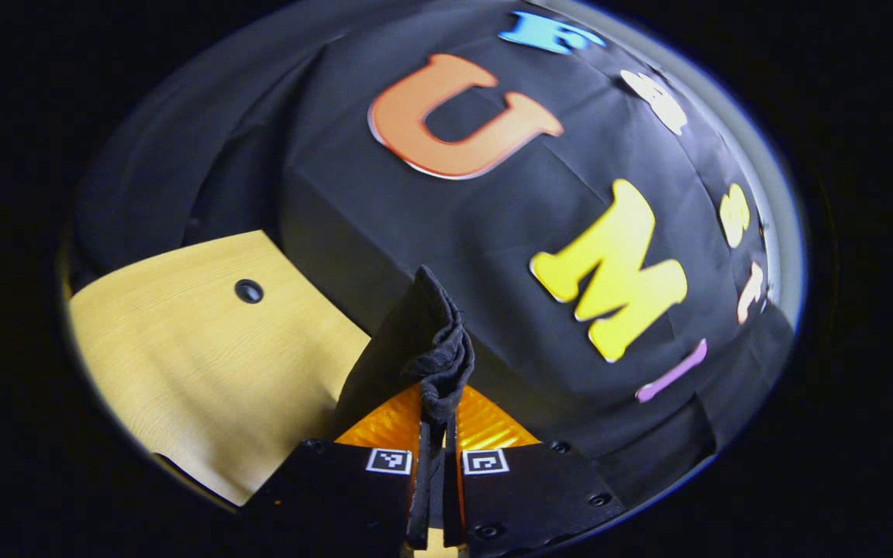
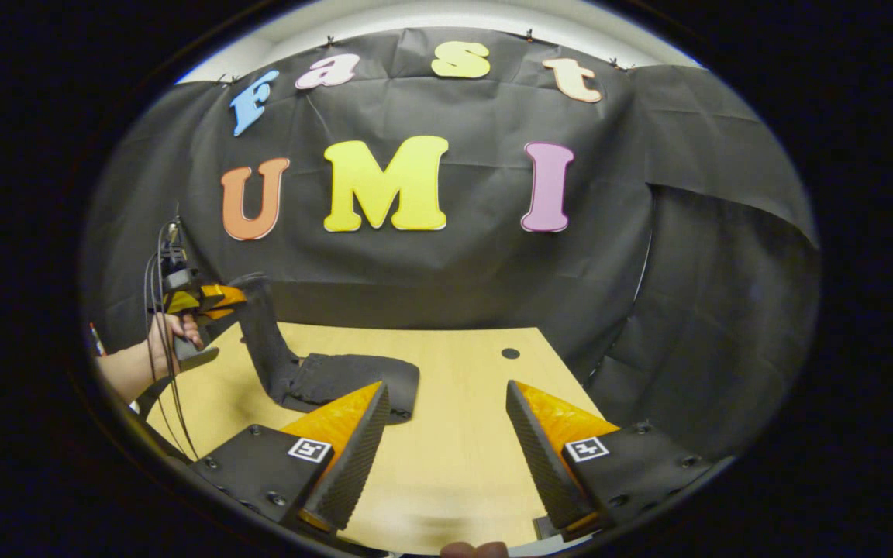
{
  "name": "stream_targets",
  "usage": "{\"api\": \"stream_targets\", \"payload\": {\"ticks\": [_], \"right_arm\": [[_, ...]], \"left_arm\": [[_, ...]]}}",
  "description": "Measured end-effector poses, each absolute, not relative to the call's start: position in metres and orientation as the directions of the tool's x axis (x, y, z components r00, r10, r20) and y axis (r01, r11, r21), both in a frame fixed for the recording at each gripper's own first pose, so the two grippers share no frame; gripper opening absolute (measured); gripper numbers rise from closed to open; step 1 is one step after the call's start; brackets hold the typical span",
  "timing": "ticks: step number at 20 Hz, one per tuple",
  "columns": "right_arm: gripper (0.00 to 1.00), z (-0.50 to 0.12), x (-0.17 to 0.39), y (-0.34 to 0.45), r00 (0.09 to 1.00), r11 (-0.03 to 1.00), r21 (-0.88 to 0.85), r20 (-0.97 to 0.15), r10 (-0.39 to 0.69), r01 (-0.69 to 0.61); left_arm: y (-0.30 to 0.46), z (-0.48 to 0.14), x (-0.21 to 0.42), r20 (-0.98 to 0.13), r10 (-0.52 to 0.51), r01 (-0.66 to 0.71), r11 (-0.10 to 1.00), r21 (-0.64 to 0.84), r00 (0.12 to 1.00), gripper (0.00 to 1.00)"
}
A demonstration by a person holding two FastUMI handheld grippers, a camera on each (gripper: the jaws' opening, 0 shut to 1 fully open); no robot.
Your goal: Grasp the waist and the cuffs of the jeans and fold them to make the two legs overlap; first hold the waist and fold one-third of the jeans toward the cuffs, then hold the cuffs and fold the remaining one-third in the same direction to finish folding.
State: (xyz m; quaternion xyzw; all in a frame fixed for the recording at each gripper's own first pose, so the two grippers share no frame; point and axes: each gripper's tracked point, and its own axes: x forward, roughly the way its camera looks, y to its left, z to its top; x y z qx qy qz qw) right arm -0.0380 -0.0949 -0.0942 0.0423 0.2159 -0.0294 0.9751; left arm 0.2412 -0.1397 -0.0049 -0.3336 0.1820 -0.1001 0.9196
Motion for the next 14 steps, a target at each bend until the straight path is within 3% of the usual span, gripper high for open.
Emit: {"api": "stream_targets", "payload": {"ticks": [6,14], "right_arm": [[0.93,-0.11,-0.056,-0.136,0.894,0.985,0.104,-0.442,-0.08,0.14],[0.92,-0.131,-0.078,-0.195,0.85,0.965,0.085,-0.497,-0.175,0.249]], "left_arm": [[-0.239,-0.03,0.221,-0.287,-0.282,0.159,0.909,-0.385,0.915,0.1],[-0.308,-0.113,0.211,-0.405,-0.321,0.219,0.935,-0.278,0.856,0.13]]}}
